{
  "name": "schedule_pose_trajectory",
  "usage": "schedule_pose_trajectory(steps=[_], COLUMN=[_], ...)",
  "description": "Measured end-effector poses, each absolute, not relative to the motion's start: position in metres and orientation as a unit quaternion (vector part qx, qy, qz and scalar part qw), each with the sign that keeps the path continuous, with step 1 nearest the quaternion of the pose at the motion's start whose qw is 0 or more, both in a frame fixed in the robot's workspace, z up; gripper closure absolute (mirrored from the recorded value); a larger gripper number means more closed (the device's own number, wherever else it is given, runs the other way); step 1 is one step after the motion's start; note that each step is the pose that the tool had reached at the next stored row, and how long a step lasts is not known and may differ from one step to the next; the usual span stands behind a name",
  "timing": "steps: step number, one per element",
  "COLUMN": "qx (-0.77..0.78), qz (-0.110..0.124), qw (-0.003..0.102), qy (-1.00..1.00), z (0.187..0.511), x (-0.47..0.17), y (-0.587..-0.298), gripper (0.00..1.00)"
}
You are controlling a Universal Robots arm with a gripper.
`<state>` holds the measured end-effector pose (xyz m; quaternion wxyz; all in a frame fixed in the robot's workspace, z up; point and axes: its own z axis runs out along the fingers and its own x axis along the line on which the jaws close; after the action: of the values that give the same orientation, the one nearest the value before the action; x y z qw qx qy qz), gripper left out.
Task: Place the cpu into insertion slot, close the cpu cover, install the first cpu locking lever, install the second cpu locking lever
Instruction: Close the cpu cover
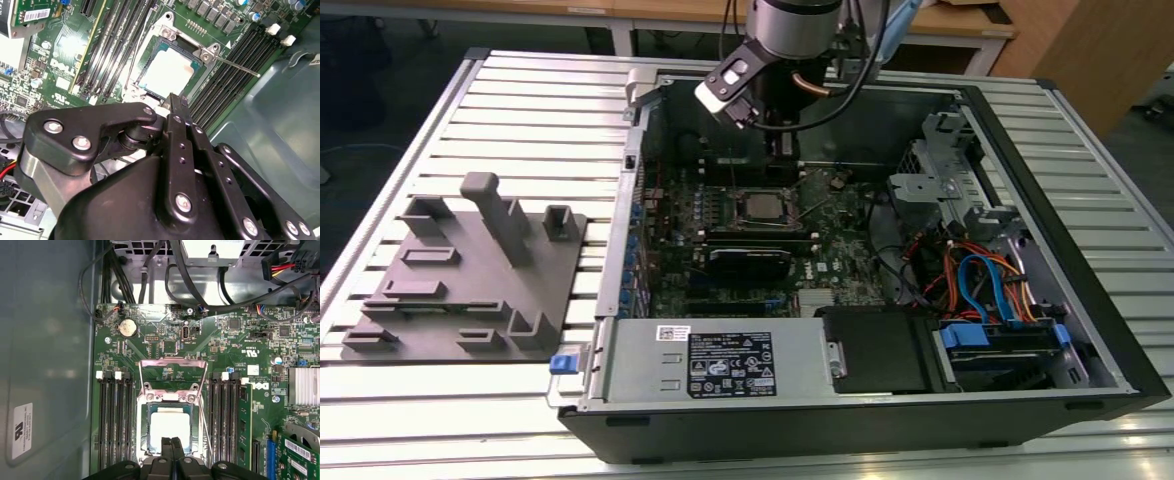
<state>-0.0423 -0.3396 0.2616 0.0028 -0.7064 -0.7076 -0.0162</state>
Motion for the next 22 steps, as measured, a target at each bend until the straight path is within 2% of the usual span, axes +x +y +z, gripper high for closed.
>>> schedule_pose_trajectory(steps=[22], qx=[-0.707], qz=[-0.016], qw=[0.003], qy=[-0.708], z=[0.2642], x=[-0.0355], y=[-0.3395], gripper=[0.89])
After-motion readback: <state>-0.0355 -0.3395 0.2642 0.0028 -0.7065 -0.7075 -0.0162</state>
